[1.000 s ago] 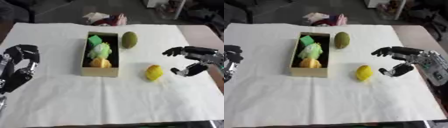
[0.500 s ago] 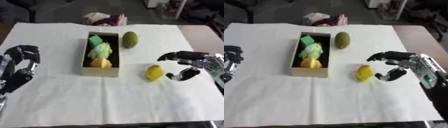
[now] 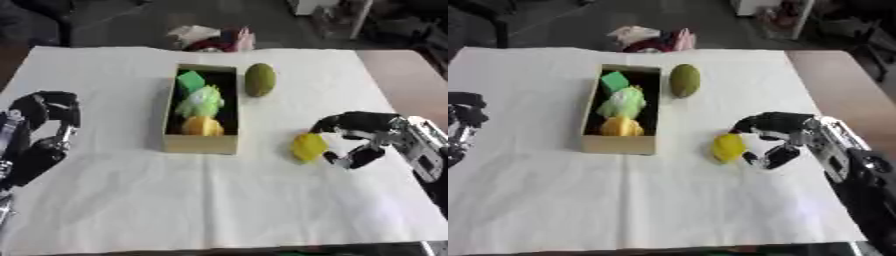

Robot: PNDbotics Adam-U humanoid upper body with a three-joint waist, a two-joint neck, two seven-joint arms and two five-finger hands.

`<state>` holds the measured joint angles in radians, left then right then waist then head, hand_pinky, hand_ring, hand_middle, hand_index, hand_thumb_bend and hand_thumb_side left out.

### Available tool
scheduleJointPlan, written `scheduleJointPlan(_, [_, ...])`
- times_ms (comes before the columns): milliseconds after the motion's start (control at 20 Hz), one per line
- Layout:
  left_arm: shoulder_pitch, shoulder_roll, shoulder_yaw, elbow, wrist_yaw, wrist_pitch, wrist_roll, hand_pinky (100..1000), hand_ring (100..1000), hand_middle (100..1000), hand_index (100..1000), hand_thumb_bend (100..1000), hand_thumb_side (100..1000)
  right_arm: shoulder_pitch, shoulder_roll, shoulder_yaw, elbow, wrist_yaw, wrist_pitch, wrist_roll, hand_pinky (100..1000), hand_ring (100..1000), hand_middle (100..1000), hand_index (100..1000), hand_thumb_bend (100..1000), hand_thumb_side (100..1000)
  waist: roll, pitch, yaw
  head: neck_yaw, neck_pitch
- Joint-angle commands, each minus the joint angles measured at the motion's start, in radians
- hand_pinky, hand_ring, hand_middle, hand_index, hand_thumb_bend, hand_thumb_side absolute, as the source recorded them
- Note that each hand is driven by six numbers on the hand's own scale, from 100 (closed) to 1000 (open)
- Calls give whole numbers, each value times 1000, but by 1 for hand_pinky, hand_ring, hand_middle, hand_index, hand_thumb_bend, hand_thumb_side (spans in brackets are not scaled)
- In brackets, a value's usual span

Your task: Pick up objects on the table and place them in the box.

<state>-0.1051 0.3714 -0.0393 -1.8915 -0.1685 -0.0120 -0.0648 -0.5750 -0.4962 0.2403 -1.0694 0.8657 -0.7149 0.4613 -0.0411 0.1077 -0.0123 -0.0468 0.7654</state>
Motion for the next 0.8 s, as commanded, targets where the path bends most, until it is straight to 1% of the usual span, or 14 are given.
scheduleJointPlan(50, [-3,6,5,-8,0,1,-2,726,601,627,740,175,516,-17,-6,-20,13,-11,-19,-24,822,814,775,722,100,264,3,-12,0,-3,5])
scheduleJointPlan(100, [-3,6,5,-6,0,1,-2,725,601,627,740,173,517,-16,-3,-26,16,-26,-13,-42,818,806,765,690,100,261,3,-12,0,-2,5])
scheduleJointPlan(200, [-3,5,4,-5,0,1,-1,725,600,627,740,171,518,-22,2,-40,13,-60,-2,-76,814,789,745,633,100,216,3,-13,0,-1,5])
scheduleJointPlan(300, [-2,3,4,-5,0,0,-1,725,600,626,740,170,519,-37,7,-53,-2,-94,10,-107,810,776,732,621,100,186,4,-14,1,-2,5])
scheduleJointPlan(400, [-1,0,4,-5,1,1,-1,725,600,626,740,168,521,-72,18,-63,-19,-127,24,-127,811,771,728,621,100,156,6,-15,4,-4,5])
scheduleJointPlan(500, [-1,-8,1,-4,3,0,-3,725,600,625,739,167,522,-115,29,-67,-39,-160,36,-130,812,770,728,620,100,123,10,-18,10,-8,5])
scheduleJointPlan(650, [-4,-21,-6,-3,8,-2,-10,728,601,627,739,157,525,-188,53,-70,-50,-195,59,-102,815,773,735,625,100,100,20,-22,23,-17,5])
scheduleJointPlan(800, [-10,-43,-15,-2,15,-6,-21,729,603,628,737,147,528,-265,96,-80,-12,-186,83,-71,813,765,732,624,100,100,33,-26,46,-31,5])
